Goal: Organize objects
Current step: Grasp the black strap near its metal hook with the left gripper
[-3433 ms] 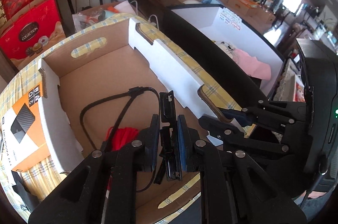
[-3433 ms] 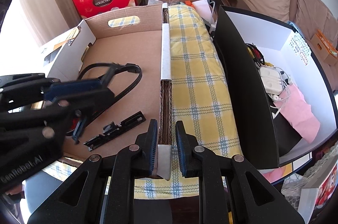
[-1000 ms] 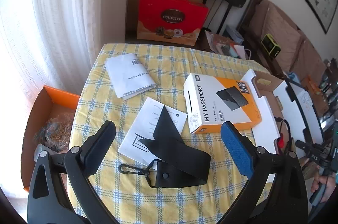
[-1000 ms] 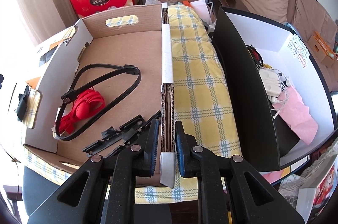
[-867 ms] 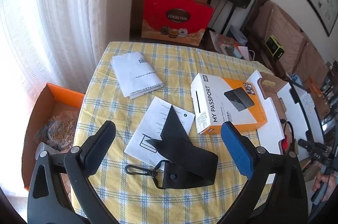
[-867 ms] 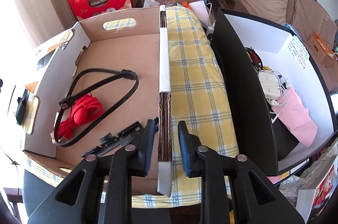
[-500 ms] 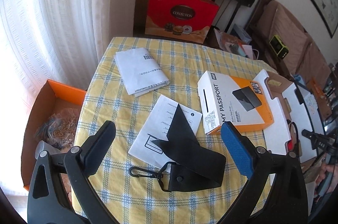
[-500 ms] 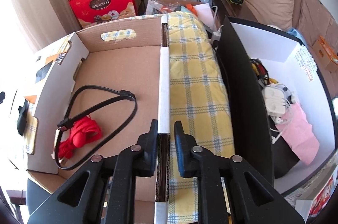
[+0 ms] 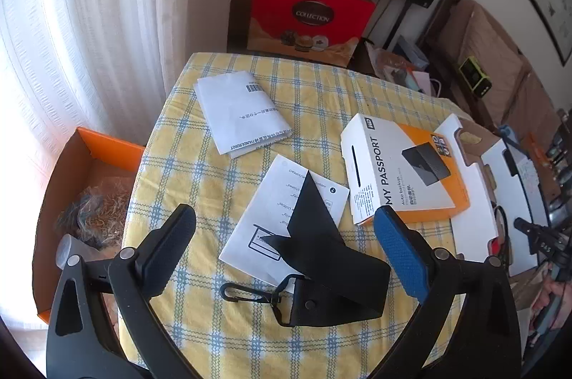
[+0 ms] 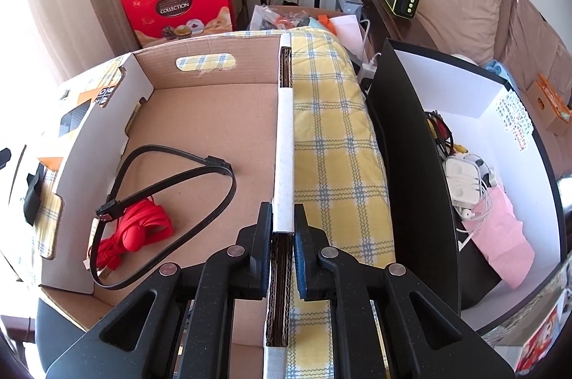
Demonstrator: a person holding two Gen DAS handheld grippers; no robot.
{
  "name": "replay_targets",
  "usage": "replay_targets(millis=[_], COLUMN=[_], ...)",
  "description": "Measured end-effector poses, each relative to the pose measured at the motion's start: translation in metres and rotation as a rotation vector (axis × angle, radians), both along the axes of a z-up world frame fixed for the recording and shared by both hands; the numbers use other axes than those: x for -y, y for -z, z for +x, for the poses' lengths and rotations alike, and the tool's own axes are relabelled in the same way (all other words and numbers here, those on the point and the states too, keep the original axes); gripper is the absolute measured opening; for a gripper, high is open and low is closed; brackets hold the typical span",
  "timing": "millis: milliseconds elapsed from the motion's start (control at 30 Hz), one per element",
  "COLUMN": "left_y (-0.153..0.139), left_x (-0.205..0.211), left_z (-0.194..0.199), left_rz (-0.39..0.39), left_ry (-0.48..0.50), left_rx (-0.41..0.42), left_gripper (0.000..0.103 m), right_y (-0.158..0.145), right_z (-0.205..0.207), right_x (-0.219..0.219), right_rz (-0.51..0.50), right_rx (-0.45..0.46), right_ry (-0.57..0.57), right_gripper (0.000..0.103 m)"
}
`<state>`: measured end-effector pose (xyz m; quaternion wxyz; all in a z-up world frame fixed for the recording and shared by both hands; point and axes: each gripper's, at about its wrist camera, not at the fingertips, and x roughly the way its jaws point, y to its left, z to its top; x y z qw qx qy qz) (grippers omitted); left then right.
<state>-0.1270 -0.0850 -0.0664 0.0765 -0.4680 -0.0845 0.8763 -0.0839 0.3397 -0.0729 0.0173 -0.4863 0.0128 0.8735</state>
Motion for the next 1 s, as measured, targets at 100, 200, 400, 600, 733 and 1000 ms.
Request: replay_targets(millis=[100,200,400,600,733,1000], left_y=[0.001,0.0,0.0,0.009,0.017,0.036], left_x=[0.003,0.009,0.029,0.026,0.002,-0.027], left_z=[-0.002,-0.005,-0.019,-0.028,-0.013,0.005], left_rz=[-0.003,0.0,-0.005,0.04,0.024,-0.004], left_ry=[-0.002,-0.015,-0.058,-0.022,0.065,0.147], left_rx=[0.007,0.018,0.042,0.105,0.125,0.179], left_gripper=[0.1,0.1,0.095,0.085,0.085,0.085], right_y=[0.0,0.0,0.0,-0.001,-0.001,-0.001], right_z=[0.0,0.001,0.001,0.001,0.001,0.001], right_x=[0.001,0.001,0.001,0.001,0.002,0.003], right_rz=[0.007,0.005,0.005,0.0,0.001,0.0], right_rx=[-0.001,-0.001,-0.002,-0.001,0.001,0.004], right_ry=[0.001,0.002,0.003,0.004,0.005,0.005], right_gripper=[0.01,0.01,0.01,0.009,0.009,0.009])
